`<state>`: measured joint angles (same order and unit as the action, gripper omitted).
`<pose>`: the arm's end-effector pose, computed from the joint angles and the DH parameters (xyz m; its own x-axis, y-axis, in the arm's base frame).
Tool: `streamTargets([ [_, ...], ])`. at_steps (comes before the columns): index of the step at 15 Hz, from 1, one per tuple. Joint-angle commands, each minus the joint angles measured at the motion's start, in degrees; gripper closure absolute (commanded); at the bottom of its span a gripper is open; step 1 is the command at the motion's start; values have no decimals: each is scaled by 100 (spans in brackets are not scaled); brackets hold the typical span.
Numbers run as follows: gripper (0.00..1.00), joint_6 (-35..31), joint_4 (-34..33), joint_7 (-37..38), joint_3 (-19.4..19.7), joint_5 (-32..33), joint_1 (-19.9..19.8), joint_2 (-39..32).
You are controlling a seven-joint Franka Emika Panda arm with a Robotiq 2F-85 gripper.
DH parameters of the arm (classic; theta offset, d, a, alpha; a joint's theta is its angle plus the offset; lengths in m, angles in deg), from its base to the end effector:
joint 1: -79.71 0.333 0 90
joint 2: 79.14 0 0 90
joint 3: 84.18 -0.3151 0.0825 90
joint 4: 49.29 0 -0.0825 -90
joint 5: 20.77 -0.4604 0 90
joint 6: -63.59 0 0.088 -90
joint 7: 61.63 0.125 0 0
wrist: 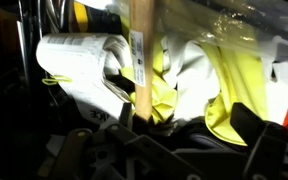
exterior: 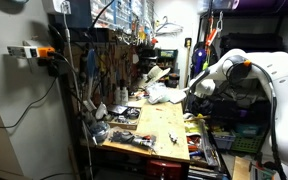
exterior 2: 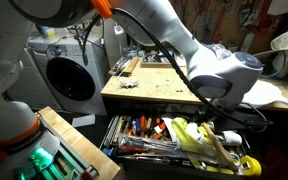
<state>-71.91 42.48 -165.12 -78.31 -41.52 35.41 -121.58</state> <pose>0.4939 -0.5691 0.1280 0.7471 0.6393 0.1820 0.6417 -0.7651 0.0533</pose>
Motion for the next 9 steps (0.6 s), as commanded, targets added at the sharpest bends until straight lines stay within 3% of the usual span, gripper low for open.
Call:
streamTargets([
  [1, 0, -643, 1039, 148, -197, 69, 163, 597],
  [9, 0, -1402, 1173, 371, -243, 190, 280, 437],
])
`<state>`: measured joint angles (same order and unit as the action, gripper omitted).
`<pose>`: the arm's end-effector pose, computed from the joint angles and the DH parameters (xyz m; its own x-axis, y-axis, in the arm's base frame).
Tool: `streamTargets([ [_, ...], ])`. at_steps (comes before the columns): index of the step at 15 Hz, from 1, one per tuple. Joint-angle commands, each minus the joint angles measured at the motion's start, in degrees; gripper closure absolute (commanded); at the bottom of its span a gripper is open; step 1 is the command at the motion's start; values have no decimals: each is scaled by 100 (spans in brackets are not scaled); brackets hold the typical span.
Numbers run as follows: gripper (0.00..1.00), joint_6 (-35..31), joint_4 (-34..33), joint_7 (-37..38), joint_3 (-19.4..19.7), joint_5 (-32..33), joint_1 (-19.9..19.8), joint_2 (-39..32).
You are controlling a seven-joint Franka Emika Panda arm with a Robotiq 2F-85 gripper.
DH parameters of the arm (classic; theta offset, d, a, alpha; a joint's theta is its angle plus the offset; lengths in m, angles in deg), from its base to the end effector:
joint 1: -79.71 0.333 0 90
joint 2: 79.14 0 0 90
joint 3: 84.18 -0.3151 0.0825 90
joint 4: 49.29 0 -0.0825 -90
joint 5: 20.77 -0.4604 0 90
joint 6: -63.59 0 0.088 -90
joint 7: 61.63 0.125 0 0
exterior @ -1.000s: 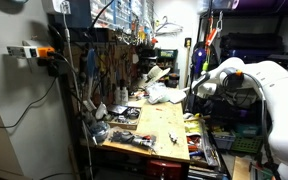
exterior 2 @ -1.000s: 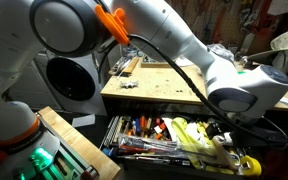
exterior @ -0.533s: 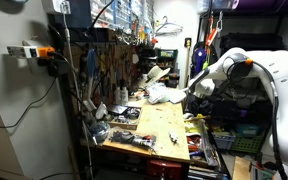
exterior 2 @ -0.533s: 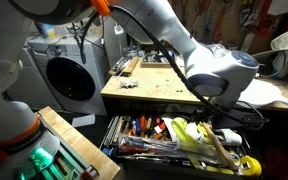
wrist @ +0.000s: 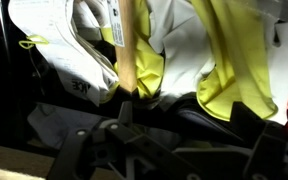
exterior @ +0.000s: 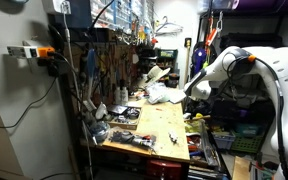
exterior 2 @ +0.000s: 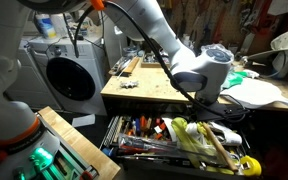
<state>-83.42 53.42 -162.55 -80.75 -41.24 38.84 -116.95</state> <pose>0.5119 -0.5010 0.1148 0.7383 0.6534 0.1675 0.6415 -0.7569 0.1249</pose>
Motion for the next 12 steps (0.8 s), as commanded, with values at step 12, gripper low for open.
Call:
streamTargets([
  [12, 0, -280, -384, 395, -140, 138, -102, -346],
])
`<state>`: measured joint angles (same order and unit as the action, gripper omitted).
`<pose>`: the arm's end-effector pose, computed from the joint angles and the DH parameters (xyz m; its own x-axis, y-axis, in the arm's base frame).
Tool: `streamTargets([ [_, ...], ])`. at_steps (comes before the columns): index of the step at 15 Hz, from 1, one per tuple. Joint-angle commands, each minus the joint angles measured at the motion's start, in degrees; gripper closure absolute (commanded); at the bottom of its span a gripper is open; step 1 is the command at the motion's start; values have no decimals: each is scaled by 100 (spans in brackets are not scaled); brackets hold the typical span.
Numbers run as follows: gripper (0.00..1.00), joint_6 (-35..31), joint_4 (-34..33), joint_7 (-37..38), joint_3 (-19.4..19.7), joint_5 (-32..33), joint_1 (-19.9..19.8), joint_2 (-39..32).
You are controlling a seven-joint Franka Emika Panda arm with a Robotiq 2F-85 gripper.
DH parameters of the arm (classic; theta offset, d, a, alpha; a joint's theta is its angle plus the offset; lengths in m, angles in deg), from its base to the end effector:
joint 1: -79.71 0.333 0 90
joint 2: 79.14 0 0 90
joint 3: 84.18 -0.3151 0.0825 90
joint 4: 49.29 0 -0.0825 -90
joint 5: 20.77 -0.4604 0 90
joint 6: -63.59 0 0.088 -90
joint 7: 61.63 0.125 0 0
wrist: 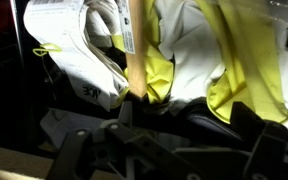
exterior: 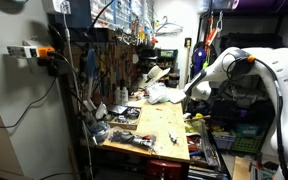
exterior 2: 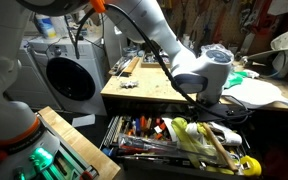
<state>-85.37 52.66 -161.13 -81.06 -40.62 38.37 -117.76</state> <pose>0.5137 -0.5077 0.1140 0.7527 0.6384 0.1608 0.6201 -0.7695 0.1527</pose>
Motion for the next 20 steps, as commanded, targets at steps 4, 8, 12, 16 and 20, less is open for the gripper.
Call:
streamTargets([
  [4, 0, -165, -656, 363, -131, 227, -10, -562],
  [8, 0, -218, -926, 423, 10, 657, 29, -860],
  [12, 0, -219, -1215, 548, 33, 969, 3, -1146],
  [16, 0, -118, -1481, 586, -27, 1123, -35, -1376],
  [20, 22, -68, -1678, 642, -48, 1198, -52, -1538],
])
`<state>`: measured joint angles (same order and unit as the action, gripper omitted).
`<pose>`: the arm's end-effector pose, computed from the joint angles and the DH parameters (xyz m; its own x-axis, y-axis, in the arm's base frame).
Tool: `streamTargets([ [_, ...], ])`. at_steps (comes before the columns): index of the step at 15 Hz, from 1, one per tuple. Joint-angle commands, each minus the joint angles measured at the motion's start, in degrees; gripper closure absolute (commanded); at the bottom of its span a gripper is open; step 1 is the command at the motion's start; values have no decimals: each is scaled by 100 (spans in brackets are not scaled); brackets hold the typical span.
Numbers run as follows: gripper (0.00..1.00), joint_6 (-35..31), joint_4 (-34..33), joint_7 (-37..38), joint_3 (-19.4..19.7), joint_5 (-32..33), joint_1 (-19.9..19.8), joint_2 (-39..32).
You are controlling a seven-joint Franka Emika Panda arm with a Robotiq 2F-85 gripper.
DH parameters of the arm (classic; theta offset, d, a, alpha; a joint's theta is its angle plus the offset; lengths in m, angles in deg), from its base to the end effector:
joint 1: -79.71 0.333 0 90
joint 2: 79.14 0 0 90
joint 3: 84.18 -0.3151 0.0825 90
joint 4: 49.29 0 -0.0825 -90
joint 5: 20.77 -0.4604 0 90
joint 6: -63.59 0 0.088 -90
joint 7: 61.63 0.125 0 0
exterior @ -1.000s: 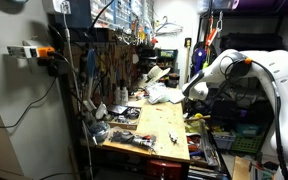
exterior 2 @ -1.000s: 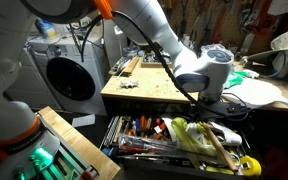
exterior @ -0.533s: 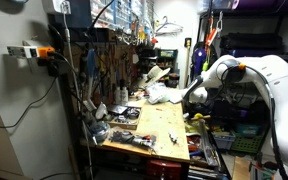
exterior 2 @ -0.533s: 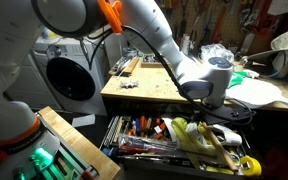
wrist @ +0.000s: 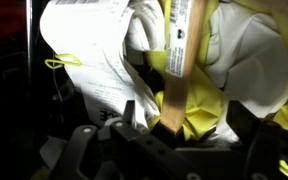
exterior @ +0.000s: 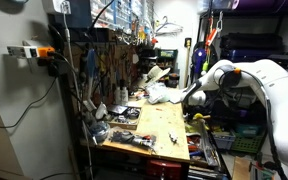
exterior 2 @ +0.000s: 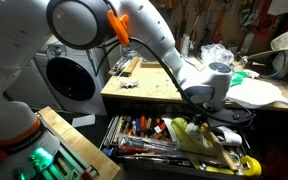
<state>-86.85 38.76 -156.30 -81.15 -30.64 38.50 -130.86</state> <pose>0.5517 -0.5351 0.0594 0.7186 0.6933 0.0546 0.6744 -0.7139 0.1886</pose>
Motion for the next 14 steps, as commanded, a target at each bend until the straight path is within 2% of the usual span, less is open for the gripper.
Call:
streamTargets([
  [1, 35, 94, -325, 164, -42, 211, -72, -252],
  [4, 46, 109, -386, 162, -49, 233, -82, -296],
  [7, 46, 119, -437, 159, -44, 255, -79, -327],
  [10, 42, 172, -462, 155, -23, 309, -57, -343],
  [12, 46, 248, -492, 185, -1, 362, -33, -364],
  [14, 56, 346, -519, 187, 4, 413, -28, -376],
])
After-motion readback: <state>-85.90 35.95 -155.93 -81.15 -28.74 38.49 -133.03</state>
